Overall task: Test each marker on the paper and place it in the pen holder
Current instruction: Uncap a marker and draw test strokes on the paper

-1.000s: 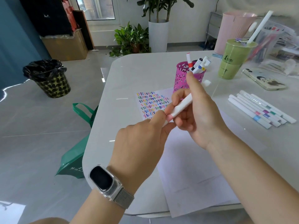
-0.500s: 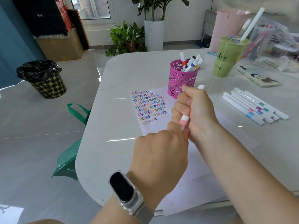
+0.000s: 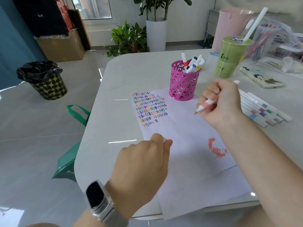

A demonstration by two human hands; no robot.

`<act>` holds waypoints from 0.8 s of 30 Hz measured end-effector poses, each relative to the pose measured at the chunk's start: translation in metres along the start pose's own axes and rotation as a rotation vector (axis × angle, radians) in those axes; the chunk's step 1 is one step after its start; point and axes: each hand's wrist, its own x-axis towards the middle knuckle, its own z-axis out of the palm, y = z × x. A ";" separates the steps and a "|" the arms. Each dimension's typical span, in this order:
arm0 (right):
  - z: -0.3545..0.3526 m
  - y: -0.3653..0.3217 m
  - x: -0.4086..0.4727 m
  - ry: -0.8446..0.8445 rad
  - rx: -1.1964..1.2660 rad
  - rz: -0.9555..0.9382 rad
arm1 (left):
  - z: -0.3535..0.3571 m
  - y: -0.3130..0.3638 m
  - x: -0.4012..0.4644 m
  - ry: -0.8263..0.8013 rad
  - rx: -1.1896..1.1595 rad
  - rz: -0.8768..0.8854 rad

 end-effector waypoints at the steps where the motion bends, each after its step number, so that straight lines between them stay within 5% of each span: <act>1: 0.002 0.000 0.000 -0.010 -0.001 0.002 | -0.002 0.003 0.001 -0.002 -0.020 0.001; 6: 0.010 0.005 -0.004 -0.113 -0.014 -0.052 | 0.003 0.012 0.003 0.050 -0.114 0.044; 14: 0.023 0.042 -0.004 -0.181 -0.693 -0.079 | -0.008 0.004 0.004 -0.045 -0.084 -0.006; 24: 0.014 0.056 0.008 -0.142 -0.956 -0.312 | 0.002 -0.002 0.007 -0.145 -0.014 -0.012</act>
